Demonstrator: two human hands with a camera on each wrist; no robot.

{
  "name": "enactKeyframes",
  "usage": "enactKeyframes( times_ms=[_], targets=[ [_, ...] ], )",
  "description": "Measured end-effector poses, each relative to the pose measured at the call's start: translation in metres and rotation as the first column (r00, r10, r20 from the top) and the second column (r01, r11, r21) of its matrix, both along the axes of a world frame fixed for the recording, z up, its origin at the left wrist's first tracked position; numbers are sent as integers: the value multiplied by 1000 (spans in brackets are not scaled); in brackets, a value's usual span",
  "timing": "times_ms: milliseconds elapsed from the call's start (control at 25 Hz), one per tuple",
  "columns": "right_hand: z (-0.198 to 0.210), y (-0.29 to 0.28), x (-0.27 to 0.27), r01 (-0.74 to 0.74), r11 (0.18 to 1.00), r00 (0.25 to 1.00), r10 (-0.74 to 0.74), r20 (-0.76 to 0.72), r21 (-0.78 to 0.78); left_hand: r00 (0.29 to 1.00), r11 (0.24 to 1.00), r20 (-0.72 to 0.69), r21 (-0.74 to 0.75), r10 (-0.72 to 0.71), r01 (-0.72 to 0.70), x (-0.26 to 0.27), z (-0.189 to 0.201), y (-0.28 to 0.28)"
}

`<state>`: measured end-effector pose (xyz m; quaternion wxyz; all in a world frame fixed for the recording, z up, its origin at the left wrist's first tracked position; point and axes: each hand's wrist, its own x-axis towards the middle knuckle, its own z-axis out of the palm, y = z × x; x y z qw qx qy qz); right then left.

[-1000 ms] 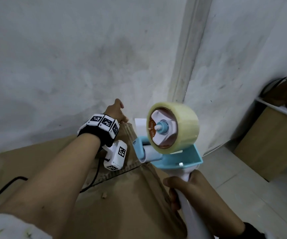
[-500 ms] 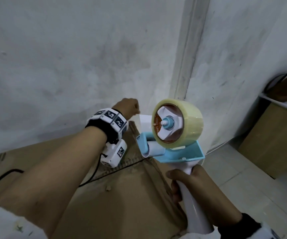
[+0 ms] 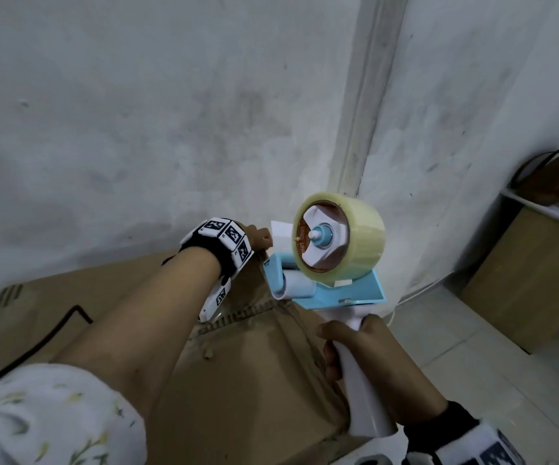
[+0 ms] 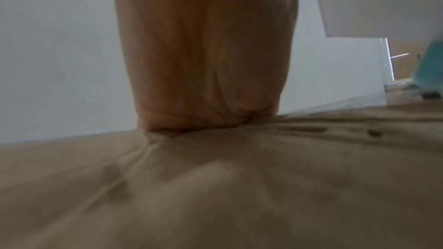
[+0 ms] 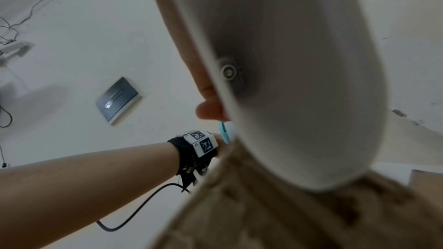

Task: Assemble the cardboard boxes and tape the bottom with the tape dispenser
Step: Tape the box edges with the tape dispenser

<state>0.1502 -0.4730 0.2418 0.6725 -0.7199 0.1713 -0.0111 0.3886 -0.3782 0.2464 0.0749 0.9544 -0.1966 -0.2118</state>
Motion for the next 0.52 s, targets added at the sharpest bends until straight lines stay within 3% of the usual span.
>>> enactKeyframes(
  times_ms=[200,360,520],
  targets=[
    [-9,-1,-17,49,998,998,-47,46,-39,999,999,7,-16,-51,51,17,-12,0],
    [-19,-15,-46,205,971,978,-207,-3,125,997,997,-27,-13,-75,75,7,-5,0],
    [-15,-13,-61,88,993,996,-89,5,73,989,995,119,56,-87,81,-1,-3,3]
  ],
)
